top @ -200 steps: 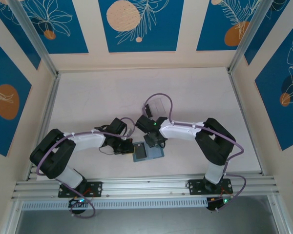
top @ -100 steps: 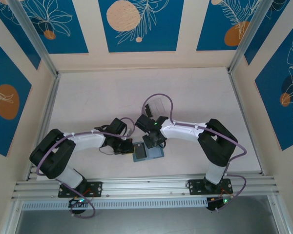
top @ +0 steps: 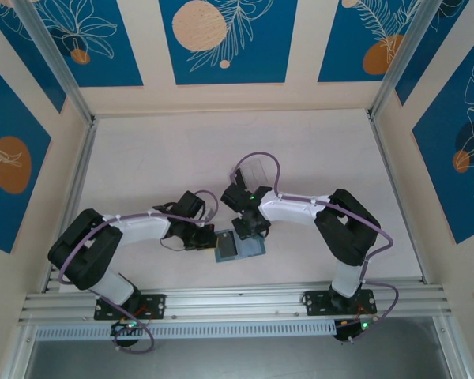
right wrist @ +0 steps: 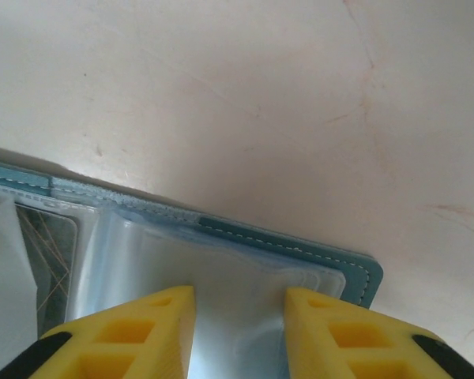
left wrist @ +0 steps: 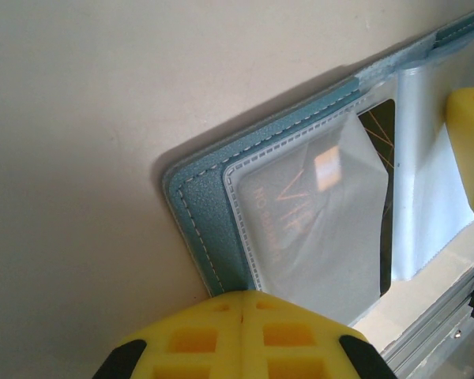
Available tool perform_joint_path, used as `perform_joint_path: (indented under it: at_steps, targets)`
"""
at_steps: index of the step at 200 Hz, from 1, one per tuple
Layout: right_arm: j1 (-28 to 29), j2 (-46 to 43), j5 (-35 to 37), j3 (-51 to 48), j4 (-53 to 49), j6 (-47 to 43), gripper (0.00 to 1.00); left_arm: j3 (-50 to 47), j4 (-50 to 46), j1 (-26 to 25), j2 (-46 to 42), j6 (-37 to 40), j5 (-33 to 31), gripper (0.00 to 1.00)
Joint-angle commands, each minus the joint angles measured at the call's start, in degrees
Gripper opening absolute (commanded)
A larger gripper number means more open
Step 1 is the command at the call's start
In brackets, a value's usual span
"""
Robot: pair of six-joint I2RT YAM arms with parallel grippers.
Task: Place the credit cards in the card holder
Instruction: Flip over the card slot in the card holder.
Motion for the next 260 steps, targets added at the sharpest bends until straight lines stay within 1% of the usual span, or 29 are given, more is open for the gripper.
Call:
perform_joint_path:
  at_steps: [1, 18, 57, 89, 104, 123, 134, 153, 203, 237, 255, 260]
  targets:
    - [0.24, 1.51, -1.51, -1.33, 0.03, 0.11, 0.33, -2.34, 1.68, -0.63, 4.23, -0.02, -3.86, 0.04]
    - [0.56, 1.11, -0.05, -1.38, -0.59, 0.35, 0.29, -2.33, 1.63, -0.6, 4.3, 0.0, -3.8, 0.04]
    - [1.64, 0.63, 4.42, -0.04, -3.17, 0.66, 0.29, -2.36, 1.93, -0.62, 4.44, -0.08, -3.72, 0.04]
    - [2.23, 0.49, 5.93, 0.68, -4.22, 0.68, 0.24, -2.65, 2.23, -0.64, 4.61, -0.35, -3.72, 0.04]
    - [2.7, 0.53, 6.2, 1.07, -4.56, 0.6, 0.2, -2.64, 2.32, -0.57, 4.7, -0.44, -3.64, 0.04]
    - [3.37, 0.27, 6.35, 1.56, -4.89, 0.48, 0.09, -2.58, 2.41, -0.61, 4.92, -0.42, -3.57, 0.04]
    - [3.67, -0.05, 6.11, 1.86, -5.11, 0.48, 0.06, -2.65, 2.58, -0.57, 5.13, -0.44, -3.54, 0.04]
    - [3.86, -0.76, 4.56, 2.43, -5.21, 0.09, 0.0, -2.62, 2.84, -0.6, 5.46, -0.44, -3.41, 0.04]
    - [2.94, -1.31, -3.91, 4.57, -4.24, -0.53, 0.0, -3.07, 4.17, -0.73, 5.89, -0.96, -2.92, 0.04]
    - [1.74, -1.04, -7.72, 6.26, -4.16, 0.21, 0.0, -3.34, 4.77, -1.0, 6.02, -1.3, -2.75, 0.04]
    - [1.01, -0.59, -10.77, 6.73, -3.73, 0.75, 0.03, -3.49, 5.13, -0.96, 6.04, -1.46, -2.67, 0.04]
    - [0.89, -0.31, -11.48, 6.83, -3.49, 0.94, 0.06, -3.51, 5.21, -0.95, 6.19, -1.54, -2.63, 0.04]
